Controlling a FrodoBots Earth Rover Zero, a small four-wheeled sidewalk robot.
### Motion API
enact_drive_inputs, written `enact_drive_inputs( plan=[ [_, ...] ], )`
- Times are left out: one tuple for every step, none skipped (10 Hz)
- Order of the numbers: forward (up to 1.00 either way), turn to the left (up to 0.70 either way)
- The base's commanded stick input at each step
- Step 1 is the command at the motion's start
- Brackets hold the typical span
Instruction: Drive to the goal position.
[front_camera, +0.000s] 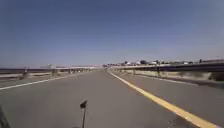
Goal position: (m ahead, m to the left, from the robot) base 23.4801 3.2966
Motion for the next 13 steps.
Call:
enact_drive_inputs(
  plan=[
    [1.0,0.0],
    [1.0,0.0],
    [1.0,0.0],
    [1.0,0.0],
    [1.0,0.0],
    [1.0,0.0],
    [1.0,0.0],
    [1.0,0.0],
    [1.0,0.0],
    [1.0,0.0],
    [1.0,0.0],
    [1.0,0.05],
    [1.0,0.16]
  ],
)
